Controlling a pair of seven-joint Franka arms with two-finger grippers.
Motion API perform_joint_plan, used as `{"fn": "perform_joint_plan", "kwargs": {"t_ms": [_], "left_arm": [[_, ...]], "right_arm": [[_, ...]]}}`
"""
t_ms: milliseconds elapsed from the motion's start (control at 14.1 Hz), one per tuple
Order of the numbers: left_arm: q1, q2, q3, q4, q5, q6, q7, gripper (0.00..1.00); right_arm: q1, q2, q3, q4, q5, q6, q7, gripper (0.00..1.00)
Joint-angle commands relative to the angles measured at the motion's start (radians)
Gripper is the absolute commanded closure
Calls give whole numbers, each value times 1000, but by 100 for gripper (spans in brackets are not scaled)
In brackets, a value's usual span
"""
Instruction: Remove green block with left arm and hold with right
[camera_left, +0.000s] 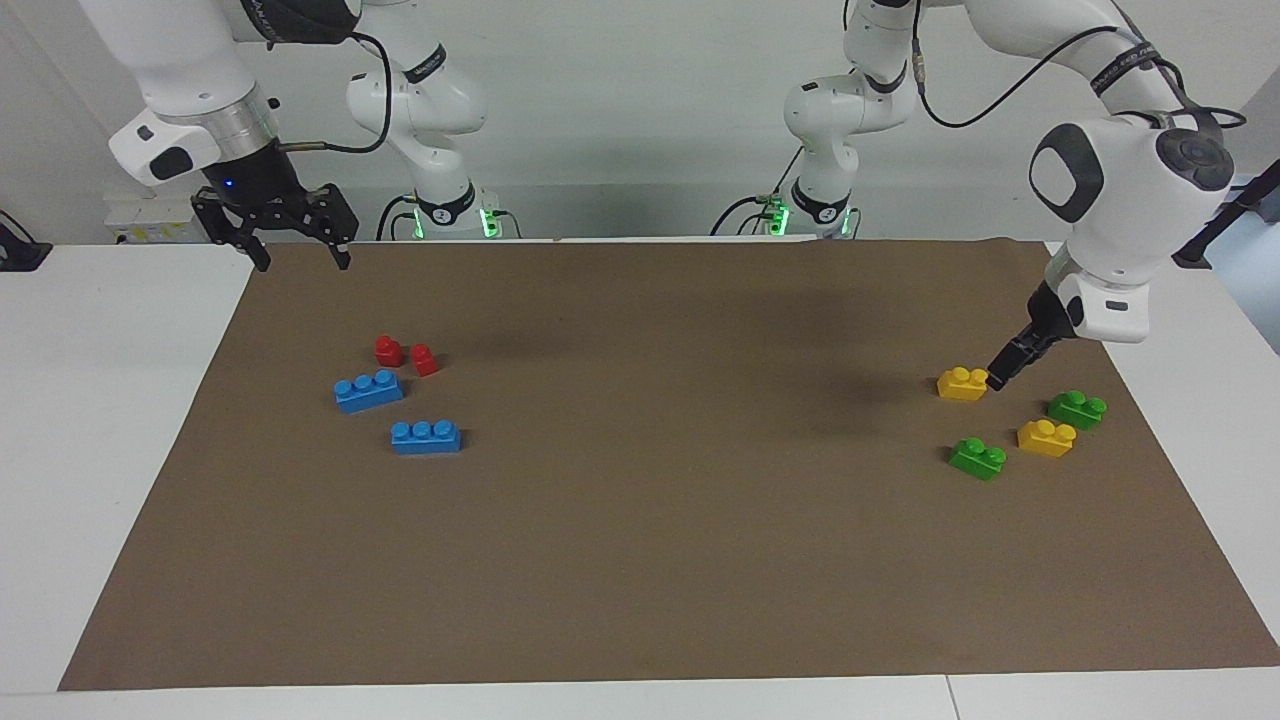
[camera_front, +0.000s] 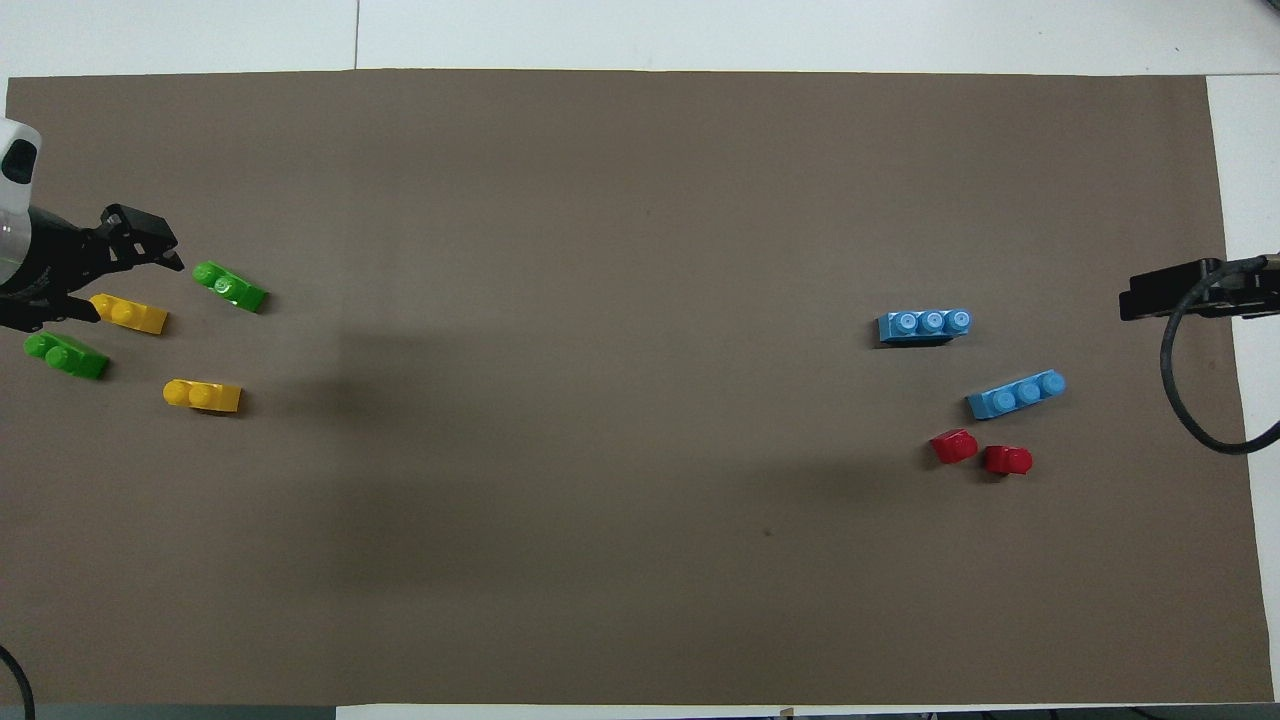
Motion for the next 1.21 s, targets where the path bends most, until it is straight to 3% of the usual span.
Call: {"fn": "perform_joint_plan", "kwargs": {"t_ms": [0, 213, 568, 1136], "left_arm": [[-20, -80, 6, -15, 14, -88, 197, 0], [-22, -134, 3, -9, 14, -173, 338, 0], [-19, -122, -4, 118, -3, -306, 335, 0], [-22, -137, -24, 125, -12, -339, 342, 0]], "right_arm": [[-9, 8, 8, 1, -29, 11, -25, 0], [-9, 6, 9, 1, -29, 3, -19, 0], [-7, 5, 9, -1, -26, -23, -19, 0], [-7, 2, 9, -4, -25, -41, -16, 0]]}}
